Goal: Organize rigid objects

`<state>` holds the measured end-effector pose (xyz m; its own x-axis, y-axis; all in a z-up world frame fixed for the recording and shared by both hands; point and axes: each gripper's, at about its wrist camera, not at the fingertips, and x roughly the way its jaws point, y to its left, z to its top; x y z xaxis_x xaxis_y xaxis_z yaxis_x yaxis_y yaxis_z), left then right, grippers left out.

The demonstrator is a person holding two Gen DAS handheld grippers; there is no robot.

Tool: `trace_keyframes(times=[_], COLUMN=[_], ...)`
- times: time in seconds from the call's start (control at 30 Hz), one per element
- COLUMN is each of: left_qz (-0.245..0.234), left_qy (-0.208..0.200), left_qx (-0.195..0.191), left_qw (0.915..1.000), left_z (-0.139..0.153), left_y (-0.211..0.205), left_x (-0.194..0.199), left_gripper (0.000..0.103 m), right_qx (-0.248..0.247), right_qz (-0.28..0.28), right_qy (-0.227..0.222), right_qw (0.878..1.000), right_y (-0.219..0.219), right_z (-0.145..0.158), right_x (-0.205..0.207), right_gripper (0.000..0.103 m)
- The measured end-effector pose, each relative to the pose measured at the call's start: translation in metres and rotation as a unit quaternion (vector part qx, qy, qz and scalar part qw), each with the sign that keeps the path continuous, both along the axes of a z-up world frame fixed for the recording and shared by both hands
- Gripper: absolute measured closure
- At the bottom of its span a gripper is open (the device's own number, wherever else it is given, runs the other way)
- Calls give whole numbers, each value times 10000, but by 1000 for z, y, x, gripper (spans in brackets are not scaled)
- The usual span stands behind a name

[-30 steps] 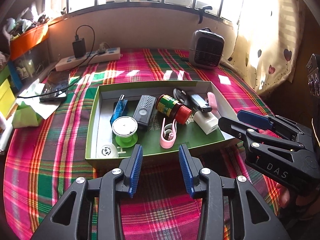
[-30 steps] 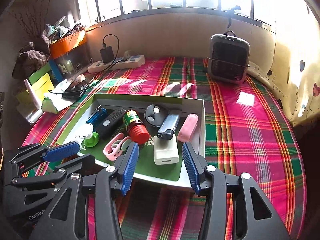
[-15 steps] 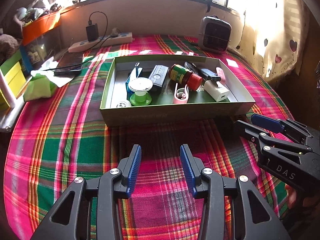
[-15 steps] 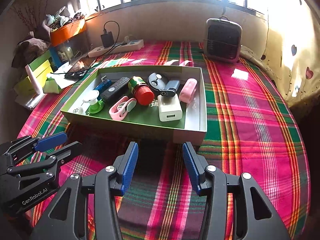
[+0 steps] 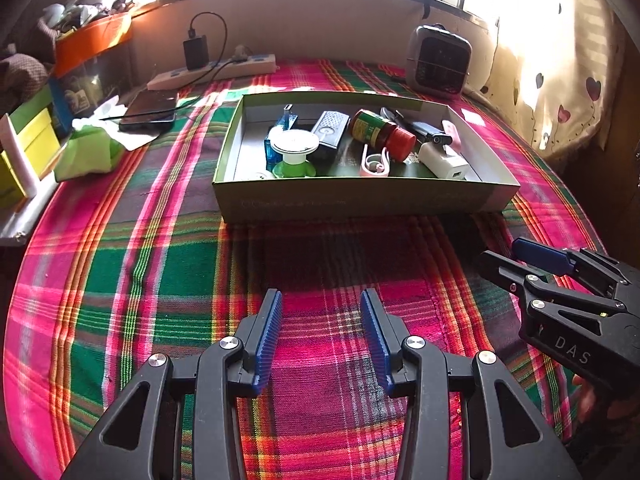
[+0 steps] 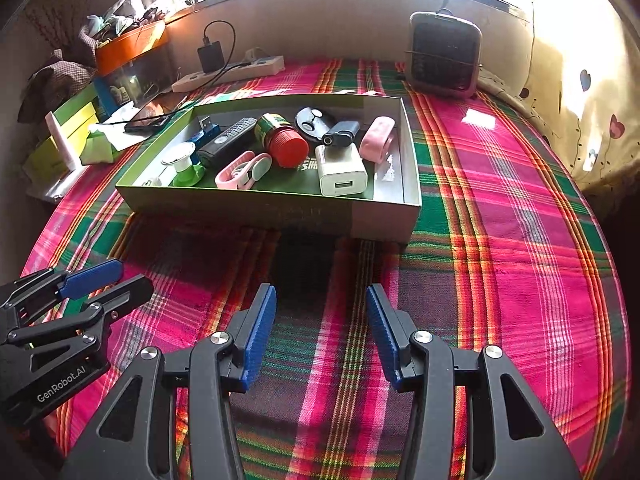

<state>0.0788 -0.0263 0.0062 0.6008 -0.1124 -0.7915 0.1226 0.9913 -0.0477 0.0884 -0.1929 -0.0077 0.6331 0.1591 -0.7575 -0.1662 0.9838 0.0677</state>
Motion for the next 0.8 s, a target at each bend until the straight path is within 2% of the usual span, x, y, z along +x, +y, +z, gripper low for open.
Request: trace_keyframes(times=[0.17,0.33,0.4,0.43,0.8], left_qz=[23,118,84,88,256], left_qy=[-78,-155,-146,-146,-139], left_qx=[88,186,291,309,326], left_qw=[9999,9996,9994,9994,9990], left_z=[-2,-3,-3,-3,-3], left_y=[-3,-10,-15,-16,-18], left_x=[0,-2,-2,-1,-1], left_gripper=[62,56,53,53,50], right_qx=[-47,-252,-286,-282,-296], right_qz=[-75,-99,-100,-106,-290], right_qy=[-10,-49,-39,-28,1], right_qw=[10000,9996,9995,9995,9991], right_y=[-1,2,3,2,-3], right_z=[-2,-3,-4,-5,-6], right_x=[-3,-6,-7,-7,-7], right_gripper=[55,54,43,40,32])
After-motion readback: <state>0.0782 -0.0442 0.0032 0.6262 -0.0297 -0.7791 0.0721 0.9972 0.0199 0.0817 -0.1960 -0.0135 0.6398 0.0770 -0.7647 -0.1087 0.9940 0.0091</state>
